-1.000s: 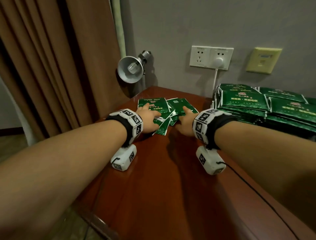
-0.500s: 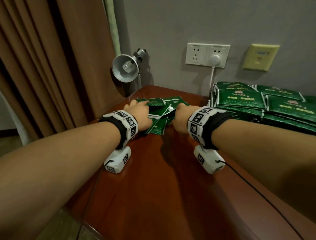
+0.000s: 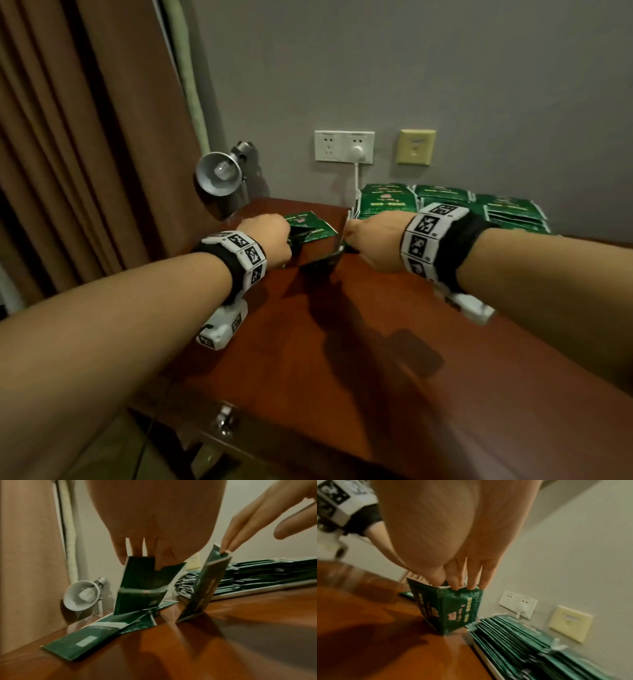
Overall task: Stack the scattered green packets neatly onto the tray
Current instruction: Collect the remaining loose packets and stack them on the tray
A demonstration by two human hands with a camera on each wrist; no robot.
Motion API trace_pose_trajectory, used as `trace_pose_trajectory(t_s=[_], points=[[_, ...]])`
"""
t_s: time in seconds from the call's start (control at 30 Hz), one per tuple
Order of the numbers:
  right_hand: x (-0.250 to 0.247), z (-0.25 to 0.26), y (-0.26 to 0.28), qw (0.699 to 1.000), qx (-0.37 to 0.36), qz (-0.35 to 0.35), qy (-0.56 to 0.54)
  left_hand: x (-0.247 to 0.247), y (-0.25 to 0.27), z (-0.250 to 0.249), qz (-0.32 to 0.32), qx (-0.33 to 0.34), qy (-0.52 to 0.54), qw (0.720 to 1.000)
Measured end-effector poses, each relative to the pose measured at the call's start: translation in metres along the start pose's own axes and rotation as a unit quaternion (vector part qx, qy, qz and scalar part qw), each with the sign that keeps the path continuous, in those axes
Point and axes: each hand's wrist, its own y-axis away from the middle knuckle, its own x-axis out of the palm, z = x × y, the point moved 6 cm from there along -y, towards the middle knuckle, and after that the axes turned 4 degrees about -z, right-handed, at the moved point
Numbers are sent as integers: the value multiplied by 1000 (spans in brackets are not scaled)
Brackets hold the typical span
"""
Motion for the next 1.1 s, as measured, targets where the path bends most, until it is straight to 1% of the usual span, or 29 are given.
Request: trace_pose_trajectory(t_s=[0.07,0.13,0.2,0.23,0.3,0.37,0.43,0.5,0.6,0.67,0.77,0.83,1.0,1.07,1.1], points=[[13,-7,32,1000,-9,24,2,2,20,-32,33,49,-16,998],[32,-21,64,999,22,33,-26,8,39,-66,72,110,-12,991],[49,-34,87,998,46,32,-42,14,60,-98,114,164,17,980],[57,-39,94,996,67,36,-50,15,68,-111,122,178,32,976],[70,-48,108,991,111,37,-64,16,76,-129,108,186,60,975],[84,-54,118,985,149,55,-73,21,76,-135,87,171,80,978],[99,-55,117,976,171,53,-121,34,70,-128,79,125,42,988],[107,-53,108,970,181,46,-153,51,66,-113,106,67,-7,992],[113,-50,85,964,190,53,-176,74,58,-88,164,2,9,986],[118,-48,68,961,186,66,-192,87,51,-78,194,-6,24,981],[129,-48,41,960,176,83,-203,97,39,-74,217,8,38,975],[136,-50,25,960,169,90,-202,96,31,-72,199,15,45,979],[138,-59,9,964,174,111,-168,77,10,-55,87,10,94,992],[133,-62,8,966,174,95,-165,65,7,-47,38,7,111,993],[127,-64,9,967,175,73,-168,58,8,-45,18,7,119,993]])
